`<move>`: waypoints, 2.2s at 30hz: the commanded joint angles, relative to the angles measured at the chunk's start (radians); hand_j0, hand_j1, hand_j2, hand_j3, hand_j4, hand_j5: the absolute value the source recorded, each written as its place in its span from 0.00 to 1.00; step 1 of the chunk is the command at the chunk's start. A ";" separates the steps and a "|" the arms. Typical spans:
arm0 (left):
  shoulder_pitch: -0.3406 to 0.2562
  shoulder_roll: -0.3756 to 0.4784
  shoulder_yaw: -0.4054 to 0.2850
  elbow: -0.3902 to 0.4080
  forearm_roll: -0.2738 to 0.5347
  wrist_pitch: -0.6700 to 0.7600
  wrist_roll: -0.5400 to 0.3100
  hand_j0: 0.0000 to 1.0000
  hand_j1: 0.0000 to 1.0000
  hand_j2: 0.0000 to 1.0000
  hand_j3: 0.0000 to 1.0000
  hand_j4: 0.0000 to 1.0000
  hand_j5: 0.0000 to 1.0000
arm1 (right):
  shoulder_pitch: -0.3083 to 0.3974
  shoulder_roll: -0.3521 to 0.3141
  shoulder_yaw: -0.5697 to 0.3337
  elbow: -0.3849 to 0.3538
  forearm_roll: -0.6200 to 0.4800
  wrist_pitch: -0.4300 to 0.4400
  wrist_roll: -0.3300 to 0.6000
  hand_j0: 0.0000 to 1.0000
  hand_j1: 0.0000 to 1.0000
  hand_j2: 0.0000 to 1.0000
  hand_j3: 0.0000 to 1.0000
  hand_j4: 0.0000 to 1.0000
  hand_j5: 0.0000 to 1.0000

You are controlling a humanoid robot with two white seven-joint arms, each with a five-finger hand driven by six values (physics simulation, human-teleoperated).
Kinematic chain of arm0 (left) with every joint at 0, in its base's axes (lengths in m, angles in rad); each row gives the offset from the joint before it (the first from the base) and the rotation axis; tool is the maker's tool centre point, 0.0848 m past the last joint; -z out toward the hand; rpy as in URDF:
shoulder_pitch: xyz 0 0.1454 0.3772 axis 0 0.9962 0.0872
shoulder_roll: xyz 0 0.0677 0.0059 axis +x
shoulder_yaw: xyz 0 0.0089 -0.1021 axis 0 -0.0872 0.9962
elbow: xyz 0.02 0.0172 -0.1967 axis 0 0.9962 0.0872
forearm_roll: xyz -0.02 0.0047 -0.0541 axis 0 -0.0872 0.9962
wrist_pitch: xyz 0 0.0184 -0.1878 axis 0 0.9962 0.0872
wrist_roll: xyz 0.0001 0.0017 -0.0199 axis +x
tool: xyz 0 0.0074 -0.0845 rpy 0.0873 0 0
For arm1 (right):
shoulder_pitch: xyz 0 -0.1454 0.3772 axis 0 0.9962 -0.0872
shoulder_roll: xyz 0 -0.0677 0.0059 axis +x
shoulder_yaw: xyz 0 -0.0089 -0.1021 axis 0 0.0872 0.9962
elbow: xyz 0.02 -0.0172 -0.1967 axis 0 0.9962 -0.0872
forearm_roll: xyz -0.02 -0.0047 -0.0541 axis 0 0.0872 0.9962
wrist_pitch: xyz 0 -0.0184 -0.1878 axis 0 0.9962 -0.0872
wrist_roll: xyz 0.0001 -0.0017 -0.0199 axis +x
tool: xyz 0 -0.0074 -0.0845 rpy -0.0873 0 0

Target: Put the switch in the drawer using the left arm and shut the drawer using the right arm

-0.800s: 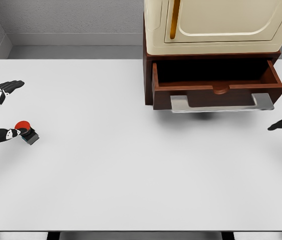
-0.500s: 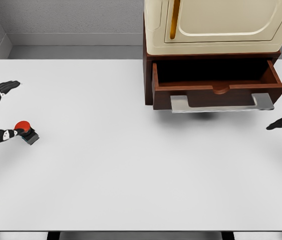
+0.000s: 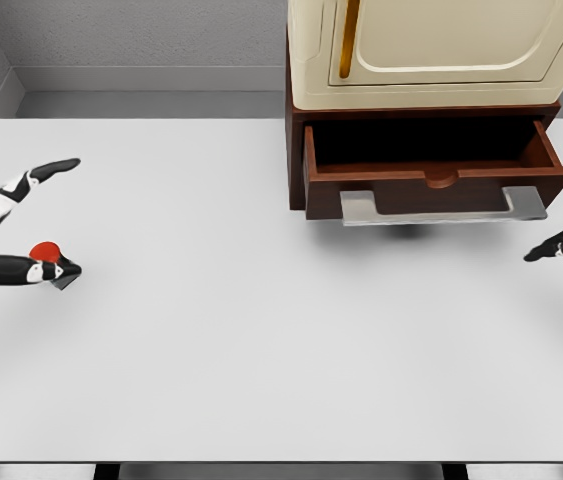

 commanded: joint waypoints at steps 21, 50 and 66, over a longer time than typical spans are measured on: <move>0.005 -0.024 0.009 0.214 -0.010 0.276 -0.030 1.00 1.00 1.00 1.00 1.00 1.00 | 0.029 -0.021 0.001 -0.032 -0.013 0.001 -0.011 0.68 0.68 0.68 0.68 0.68 0.68; -0.086 -0.113 0.028 0.483 -0.116 0.058 -0.030 0.89 0.89 0.89 0.89 0.89 0.89 | 0.031 -0.023 0.006 -0.033 -0.011 0.001 -0.009 0.75 0.75 0.75 0.75 0.75 0.75; -0.078 -0.113 0.026 0.483 -0.108 0.056 -0.030 0.45 0.45 0.45 0.45 0.45 0.45 | 0.031 -0.023 0.004 -0.032 -0.011 0.001 -0.009 0.75 0.75 0.75 0.75 0.75 0.75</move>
